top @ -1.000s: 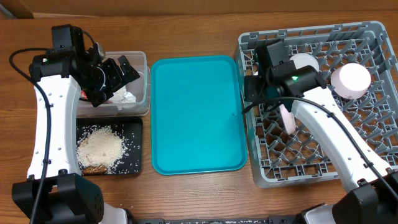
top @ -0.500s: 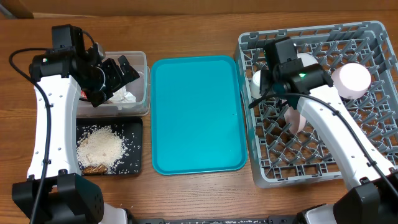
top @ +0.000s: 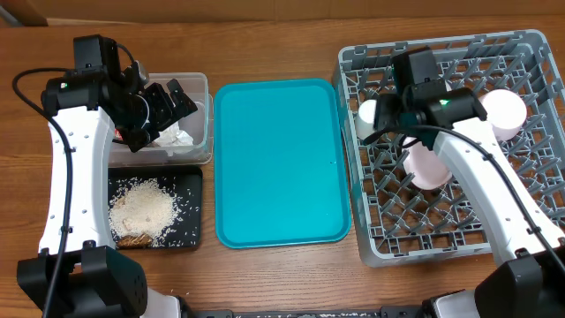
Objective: Sort waste into correct bins and load items into the dishwasher
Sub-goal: 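Push the white plate down into the rack slots with the right gripper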
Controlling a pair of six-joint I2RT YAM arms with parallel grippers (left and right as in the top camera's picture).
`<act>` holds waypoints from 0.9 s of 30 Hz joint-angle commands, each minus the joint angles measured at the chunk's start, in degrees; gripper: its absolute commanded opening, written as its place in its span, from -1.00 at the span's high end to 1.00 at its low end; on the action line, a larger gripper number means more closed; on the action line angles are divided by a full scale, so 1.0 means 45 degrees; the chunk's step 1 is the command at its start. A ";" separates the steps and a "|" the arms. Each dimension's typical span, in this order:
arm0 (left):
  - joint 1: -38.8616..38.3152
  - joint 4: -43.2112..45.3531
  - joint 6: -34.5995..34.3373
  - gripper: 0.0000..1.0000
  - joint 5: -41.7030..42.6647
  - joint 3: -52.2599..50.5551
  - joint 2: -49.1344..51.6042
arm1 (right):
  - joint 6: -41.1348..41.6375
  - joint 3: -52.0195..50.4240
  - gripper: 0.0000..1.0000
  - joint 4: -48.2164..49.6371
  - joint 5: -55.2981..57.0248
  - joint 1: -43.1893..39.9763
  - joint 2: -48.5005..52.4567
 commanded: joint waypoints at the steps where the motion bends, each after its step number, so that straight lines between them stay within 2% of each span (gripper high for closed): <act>1: -0.0029 0.0049 -0.0083 -0.99 -0.0092 0.0311 -0.0355 | 0.0058 0.0015 -0.28 0.0015 -0.2885 0.0107 0.0049; 12: -0.0029 0.0049 -0.0083 -0.99 -0.0092 0.0311 -0.0355 | 0.0053 -0.0010 -0.18 -0.0491 -0.3405 0.0957 0.0253; 15: -0.0029 0.0049 -0.0083 -1.00 -0.0092 0.0306 -0.0355 | 0.0053 -0.0010 -0.15 -0.0491 -0.2963 0.1166 0.0486; 20: -0.0029 0.0049 -0.0083 -0.99 -0.0092 0.0311 -0.0355 | 0.0058 -0.0010 0.04 -0.0491 -0.1962 0.1311 0.1049; 27: -0.0029 0.0049 -0.0083 -0.99 -0.0092 0.0311 -0.0355 | 0.0058 -0.0010 0.07 -0.0389 -0.1962 0.1311 0.2011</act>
